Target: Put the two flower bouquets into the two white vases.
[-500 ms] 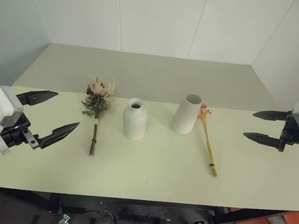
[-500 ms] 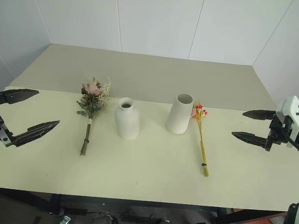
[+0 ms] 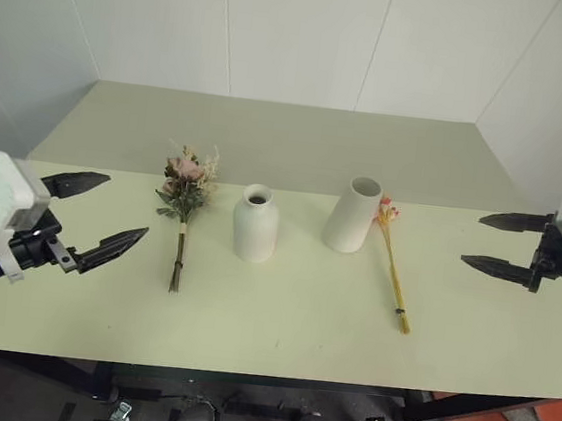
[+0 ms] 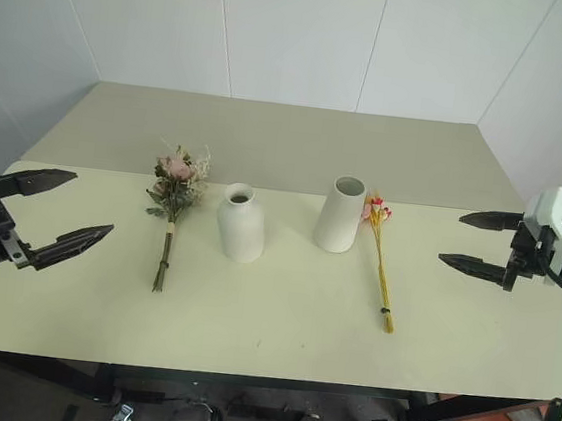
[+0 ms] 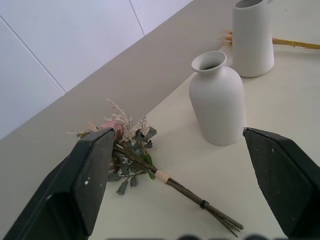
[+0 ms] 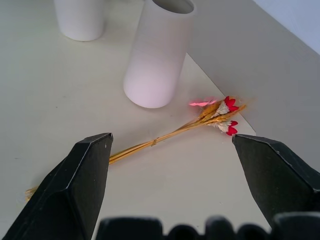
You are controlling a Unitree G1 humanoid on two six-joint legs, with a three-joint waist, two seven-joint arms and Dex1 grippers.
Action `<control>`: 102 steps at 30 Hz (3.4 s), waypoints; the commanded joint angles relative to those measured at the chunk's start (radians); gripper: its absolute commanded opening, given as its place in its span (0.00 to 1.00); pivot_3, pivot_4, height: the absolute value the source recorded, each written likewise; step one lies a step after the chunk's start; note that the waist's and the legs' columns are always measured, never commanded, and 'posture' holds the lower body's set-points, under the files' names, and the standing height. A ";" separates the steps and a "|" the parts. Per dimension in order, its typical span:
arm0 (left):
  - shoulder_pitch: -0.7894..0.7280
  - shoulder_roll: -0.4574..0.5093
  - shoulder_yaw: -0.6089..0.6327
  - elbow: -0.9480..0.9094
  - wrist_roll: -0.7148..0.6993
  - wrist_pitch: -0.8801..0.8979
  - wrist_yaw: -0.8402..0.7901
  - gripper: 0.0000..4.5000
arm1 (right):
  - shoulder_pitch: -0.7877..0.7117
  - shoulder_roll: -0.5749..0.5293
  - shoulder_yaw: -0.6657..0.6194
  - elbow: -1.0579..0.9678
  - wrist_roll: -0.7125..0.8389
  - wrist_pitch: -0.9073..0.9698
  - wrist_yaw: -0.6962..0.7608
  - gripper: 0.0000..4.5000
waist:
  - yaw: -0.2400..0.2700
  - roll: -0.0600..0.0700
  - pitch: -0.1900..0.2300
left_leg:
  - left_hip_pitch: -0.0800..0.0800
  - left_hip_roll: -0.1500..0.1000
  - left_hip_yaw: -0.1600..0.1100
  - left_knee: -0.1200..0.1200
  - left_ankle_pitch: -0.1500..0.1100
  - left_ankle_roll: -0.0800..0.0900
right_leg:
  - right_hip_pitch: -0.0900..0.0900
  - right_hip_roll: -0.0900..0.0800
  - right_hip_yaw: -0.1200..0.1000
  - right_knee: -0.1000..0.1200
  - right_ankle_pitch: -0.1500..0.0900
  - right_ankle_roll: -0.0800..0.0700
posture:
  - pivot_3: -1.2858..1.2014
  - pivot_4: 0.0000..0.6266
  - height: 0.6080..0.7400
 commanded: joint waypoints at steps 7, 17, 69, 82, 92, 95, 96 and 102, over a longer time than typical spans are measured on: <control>-0.407 -0.139 -0.194 0.023 0.000 0.444 0.632 0.99 | 0.014 -0.036 -0.026 -0.183 0.029 0.093 -0.050 1.00 | 0.002 -0.001 0.000 | 0.001 0.000 -0.002 0.001 0.000 0.000 | 0.002 0.001 0.000 0.001 0.004 0.007 | 0.52 0.24 1.00; -0.801 -0.316 -0.323 0.360 0.050 1.004 0.844 0.99 | -0.011 -0.027 0.009 -0.270 0.012 0.140 -0.096 1.00 | -0.002 -0.002 0.001 | 0.000 -0.002 -0.004 0.001 0.000 0.000 | 0.002 0.001 -0.001 0.000 0.004 0.007 | 0.52 0.24 1.00; -1.093 -0.645 -0.184 0.892 0.372 0.256 0.840 0.02 | 0.136 -0.092 -0.087 -0.400 0.103 0.211 -0.139 1.00 | 0.001 -0.007 0.004 | -0.003 -0.003 -0.005 0.001 0.000 -0.001 | 0.001 0.000 -0.002 -0.001 0.008 0.003 | 0.52 0.24 1.00; -1.100 -0.674 -0.120 0.832 -0.069 -0.036 0.318 0.02 | 0.206 -0.055 -0.148 -0.467 0.197 0.215 -0.109 1.00 | 0.013 -0.007 0.003 | -0.003 -0.004 -0.005 0.003 0.000 -0.001 | 0.003 0.000 -0.002 -0.001 0.007 0.007 | 0.52 0.24 1.00; -1.131 -0.695 -0.261 1.046 -0.075 -0.102 0.055 0.02 | 0.282 -0.017 -0.169 -0.547 0.207 0.209 -0.163 1.00 | 0.013 -0.007 0.003 | -0.003 -0.004 -0.005 0.003 0.000 -0.001 | 0.003 0.000 -0.002 -0.001 0.007 0.007 | 0.52 0.24 1.00; -1.128 -0.678 -0.306 1.074 -0.055 -0.118 -0.003 0.02 | 0.307 -0.017 -0.187 -0.570 0.212 0.214 -0.177 1.00 | 0.012 -0.007 0.003 | -0.003 -0.004 -0.005 0.003 0.000 -0.001 | 0.003 0.000 -0.002 -0.001 0.007 0.007 | 0.52 0.24 1.00; -1.125 -0.674 -0.313 1.078 -0.054 -0.118 -0.012 0.02 | 0.314 -0.018 -0.191 -0.574 0.214 0.216 -0.180 1.00 | 0.010 -0.007 0.003 | -0.003 -0.004 -0.005 0.003 0.000 -0.001 | 0.003 0.000 -0.002 -0.001 0.007 0.007 | 0.52 0.24 1.00; -1.093 -0.642 -0.355 1.060 -0.032 -0.126 -0.070 0.02 | 0.344 -0.018 -0.206 -0.594 0.218 0.217 -0.195 1.00 | 0.001 -0.007 0.003 | -0.002 -0.003 -0.005 0.003 0.000 -0.001 | 0.003 0.000 -0.001 -0.001 0.006 0.008 | 0.52 0.24 1.00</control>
